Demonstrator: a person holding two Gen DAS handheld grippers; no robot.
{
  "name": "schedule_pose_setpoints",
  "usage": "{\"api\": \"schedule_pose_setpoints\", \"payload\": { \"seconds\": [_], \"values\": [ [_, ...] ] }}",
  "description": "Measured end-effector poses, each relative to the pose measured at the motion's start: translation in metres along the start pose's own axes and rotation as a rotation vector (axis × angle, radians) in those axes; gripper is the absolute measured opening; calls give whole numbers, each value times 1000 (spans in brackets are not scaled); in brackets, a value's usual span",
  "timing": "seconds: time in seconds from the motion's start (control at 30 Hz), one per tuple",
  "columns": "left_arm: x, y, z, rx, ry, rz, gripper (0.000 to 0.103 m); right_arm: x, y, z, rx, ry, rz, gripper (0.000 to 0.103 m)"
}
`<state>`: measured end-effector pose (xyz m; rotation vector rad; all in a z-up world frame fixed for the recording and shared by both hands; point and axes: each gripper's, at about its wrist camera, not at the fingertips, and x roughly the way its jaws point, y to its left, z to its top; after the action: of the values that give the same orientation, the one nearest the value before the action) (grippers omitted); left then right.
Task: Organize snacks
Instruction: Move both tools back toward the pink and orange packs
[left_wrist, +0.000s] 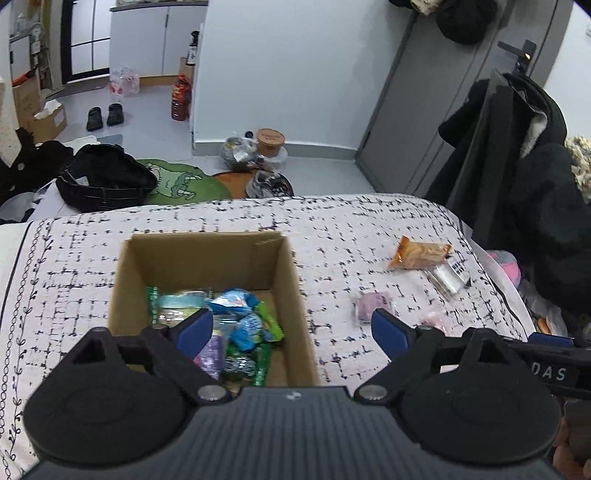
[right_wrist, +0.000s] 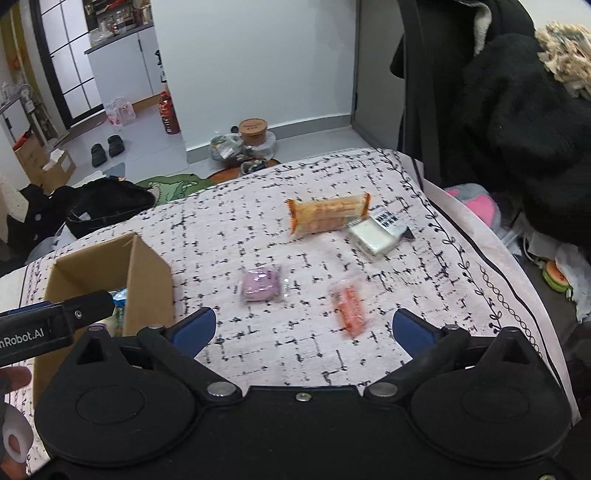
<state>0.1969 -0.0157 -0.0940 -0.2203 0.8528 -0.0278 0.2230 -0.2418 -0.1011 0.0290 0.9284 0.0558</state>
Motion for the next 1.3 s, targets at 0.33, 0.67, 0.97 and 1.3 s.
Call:
{"api": "schedule_pose_setpoints", "payload": {
  "seconds": [0.33,0.67,0.97,1.3],
  "values": [
    [19,-31,4,53,15,-14,92,4,-20,2,8,-1,8,103],
    [46,-58,7,95,65,-23,92,20,-51,5,21,8,0,103],
    [73,-77,12,122,94,-26,90,48,-67,5,27,62,31,88],
    [112,-89,15,106,154,-19,84,81,-75,7,24,117,73,72]
  ]
}}
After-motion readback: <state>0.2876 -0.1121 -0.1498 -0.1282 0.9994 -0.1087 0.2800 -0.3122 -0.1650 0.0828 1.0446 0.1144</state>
